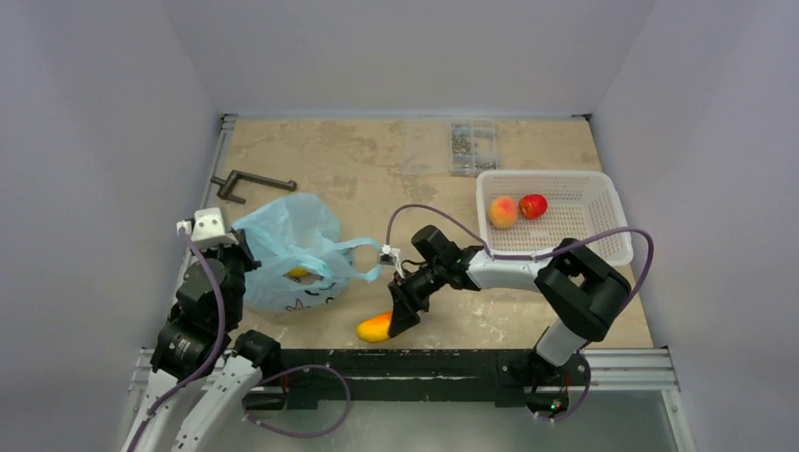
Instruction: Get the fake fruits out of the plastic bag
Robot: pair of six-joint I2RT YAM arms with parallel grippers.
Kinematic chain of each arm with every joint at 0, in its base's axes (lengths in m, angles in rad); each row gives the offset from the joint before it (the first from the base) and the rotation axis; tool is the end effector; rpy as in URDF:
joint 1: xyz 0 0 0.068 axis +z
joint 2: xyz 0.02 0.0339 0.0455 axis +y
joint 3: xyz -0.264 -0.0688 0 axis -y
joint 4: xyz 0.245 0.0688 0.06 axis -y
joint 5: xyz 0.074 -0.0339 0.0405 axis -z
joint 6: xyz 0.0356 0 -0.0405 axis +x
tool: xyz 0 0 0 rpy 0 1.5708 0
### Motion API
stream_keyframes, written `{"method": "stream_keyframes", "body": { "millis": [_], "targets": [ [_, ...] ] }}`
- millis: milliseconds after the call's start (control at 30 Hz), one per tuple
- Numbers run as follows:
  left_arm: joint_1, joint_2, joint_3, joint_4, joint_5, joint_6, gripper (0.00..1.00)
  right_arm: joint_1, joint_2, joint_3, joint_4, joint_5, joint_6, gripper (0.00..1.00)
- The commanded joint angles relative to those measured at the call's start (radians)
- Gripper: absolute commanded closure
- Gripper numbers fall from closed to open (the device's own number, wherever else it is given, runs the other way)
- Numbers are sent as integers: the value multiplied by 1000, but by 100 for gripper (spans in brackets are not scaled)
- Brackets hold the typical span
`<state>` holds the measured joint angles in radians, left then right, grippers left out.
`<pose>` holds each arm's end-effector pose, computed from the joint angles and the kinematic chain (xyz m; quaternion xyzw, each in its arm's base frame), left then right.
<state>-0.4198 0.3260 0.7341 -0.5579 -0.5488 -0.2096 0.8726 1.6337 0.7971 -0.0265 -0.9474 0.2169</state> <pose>0.0753 -0.0133 0.3348 -0.0992 0.7442 0.0010 0.6606 0.1751 0.2537 0.1633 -0.4185 0.7394 0.5258 0.0420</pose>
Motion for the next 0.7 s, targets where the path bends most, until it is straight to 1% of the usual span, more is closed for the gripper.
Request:
{"method": "stream_keyframes", "body": {
  "millis": [0, 33, 67, 133, 167, 233, 300, 367, 433, 533, 600, 667],
  "targets": [
    [0, -2, 44, 10, -250, -6, 100, 0, -76, -96, 136, -20, 46, 100],
    [0, 7, 53, 6, -259, -2, 100, -1, -98, -117, 169, -16, 66, 100],
    [0, 13, 58, 0, -236, -3, 100, -3, -128, -137, 201, -2, 87, 100],
    [0, 15, 50, 0, -135, -14, 100, -17, -197, -173, 255, 15, 127, 100],
    [1, 14, 39, 4, -56, -20, 100, -28, -241, -175, 253, 82, 150, 100],
    [0, 18, 28, 14, 48, -23, 100, -61, -323, -166, 208, 253, 170, 100],
    [0, 39, 35, 19, 206, -4, 100, -108, -395, -128, 106, 441, 177, 100],
    [0, 78, 55, 22, 322, 26, 100, -156, -461, -99, 35, 638, 204, 100],
    [0, 137, 108, -27, 411, 51, 100, -222, -513, -81, -40, 812, 243, 100],
    [0, 220, 181, -137, 491, 80, 100, -317, -543, -55, -100, 948, 261, 100],
    [0, 235, 169, -152, 517, 87, 100, -369, -530, -30, -151, 1024, 275, 100],
    [0, 226, 120, -118, 531, 78, 100, -426, -507, -12, -170, 1074, 294, 100]
  ]
}}
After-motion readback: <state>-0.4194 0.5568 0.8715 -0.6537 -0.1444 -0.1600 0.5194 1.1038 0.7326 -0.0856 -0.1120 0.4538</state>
